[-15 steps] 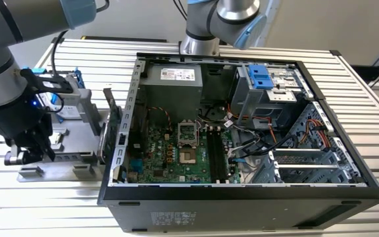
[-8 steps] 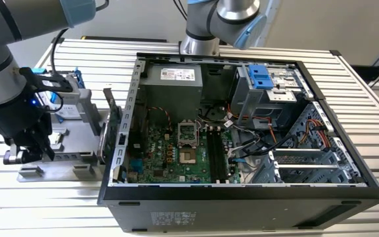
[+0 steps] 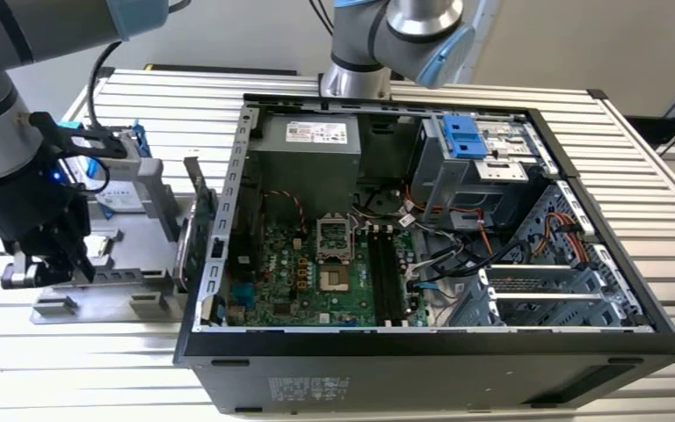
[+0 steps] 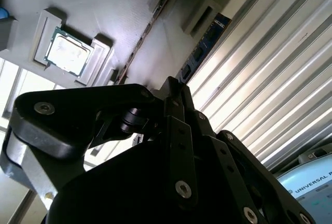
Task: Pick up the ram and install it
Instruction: 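Pick up the ram and move it above insertion slot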
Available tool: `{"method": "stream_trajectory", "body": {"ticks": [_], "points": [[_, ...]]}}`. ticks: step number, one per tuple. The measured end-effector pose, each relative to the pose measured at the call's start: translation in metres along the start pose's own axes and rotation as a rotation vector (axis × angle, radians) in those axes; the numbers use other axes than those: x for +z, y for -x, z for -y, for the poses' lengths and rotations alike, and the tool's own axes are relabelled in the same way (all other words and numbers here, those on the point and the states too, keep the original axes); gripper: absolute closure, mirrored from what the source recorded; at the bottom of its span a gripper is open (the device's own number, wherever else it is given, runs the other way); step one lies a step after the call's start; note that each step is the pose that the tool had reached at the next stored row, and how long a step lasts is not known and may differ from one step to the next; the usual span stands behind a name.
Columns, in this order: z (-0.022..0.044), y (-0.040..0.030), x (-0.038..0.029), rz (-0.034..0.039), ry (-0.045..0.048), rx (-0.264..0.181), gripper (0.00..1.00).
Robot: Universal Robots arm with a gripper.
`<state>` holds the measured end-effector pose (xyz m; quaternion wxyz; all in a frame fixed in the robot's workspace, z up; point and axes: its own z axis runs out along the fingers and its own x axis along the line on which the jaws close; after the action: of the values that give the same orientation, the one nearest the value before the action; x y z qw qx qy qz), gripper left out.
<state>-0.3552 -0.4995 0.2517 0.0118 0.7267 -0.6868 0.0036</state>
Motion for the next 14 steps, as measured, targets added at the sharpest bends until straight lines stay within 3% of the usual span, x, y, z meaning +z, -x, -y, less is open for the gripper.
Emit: {"method": "stream_trajectory", "body": {"ticks": [1,14], "points": [[-0.0001,-0.0001,-0.0055,0.0118,-0.0007,0.000,1.00],[-0.0001,-0.0002,-0.0081,0.0149,-0.0008,0.000,1.00]]}}
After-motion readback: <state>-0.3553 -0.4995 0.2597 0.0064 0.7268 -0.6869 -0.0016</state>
